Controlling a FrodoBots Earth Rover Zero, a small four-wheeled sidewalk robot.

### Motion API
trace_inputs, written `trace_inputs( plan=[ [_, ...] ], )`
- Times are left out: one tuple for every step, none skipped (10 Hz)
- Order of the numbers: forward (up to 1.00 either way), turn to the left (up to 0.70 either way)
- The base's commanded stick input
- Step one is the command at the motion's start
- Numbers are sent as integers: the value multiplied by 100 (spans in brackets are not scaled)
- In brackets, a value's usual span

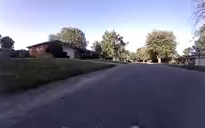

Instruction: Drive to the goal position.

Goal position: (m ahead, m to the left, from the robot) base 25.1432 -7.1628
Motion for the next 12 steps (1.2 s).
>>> trace_inputs(
  plan=[
    [98, 0],
    [98, 0],
    [98, 0],
    [98, 0],
    [98, 0],
    [98, 0],
    [98, 0],
    [98, 0],
    [98, 0],
    [98, 0],
    [98, 0],
    [98, 0]
  ],
)
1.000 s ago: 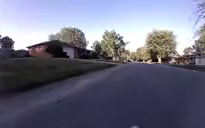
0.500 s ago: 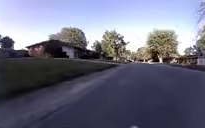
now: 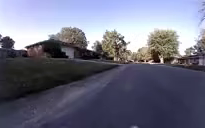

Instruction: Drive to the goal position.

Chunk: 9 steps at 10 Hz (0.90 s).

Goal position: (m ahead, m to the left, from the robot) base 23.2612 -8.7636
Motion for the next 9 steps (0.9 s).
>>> trace_inputs(
  plan=[
    [98, 0],
    [98, 0],
    [98, 0],
    [98, 0],
    [98, -3],
    [98, -18],
    [98, -38],
    [98, -37],
    [98, -37]
  ],
)
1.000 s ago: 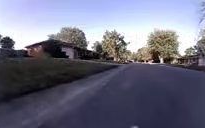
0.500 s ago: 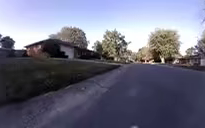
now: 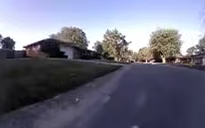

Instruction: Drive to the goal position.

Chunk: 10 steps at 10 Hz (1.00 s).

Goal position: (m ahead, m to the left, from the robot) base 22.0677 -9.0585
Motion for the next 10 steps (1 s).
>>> trace_inputs(
  plan=[
    [98, -38],
    [97, -37],
    [97, -37],
    [95, -36],
    [96, -37],
    [96, -37],
    [95, -36],
    [95, -36],
    [97, -37],
    [95, -36]
  ],
)
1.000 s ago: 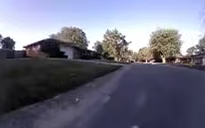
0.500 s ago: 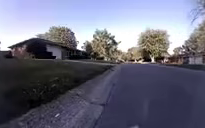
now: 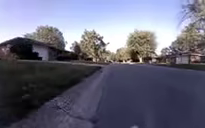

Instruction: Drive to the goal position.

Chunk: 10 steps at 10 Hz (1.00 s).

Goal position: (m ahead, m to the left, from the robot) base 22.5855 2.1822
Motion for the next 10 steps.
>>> trace_inputs(
  plan=[
    [95, -36],
    [96, -9],
    [96, -2],
    [97, -1],
    [98, 0],
    [97, 0],
    [96, 0],
    [95, 0],
    [96, 0],
    [97, 0]
  ],
)
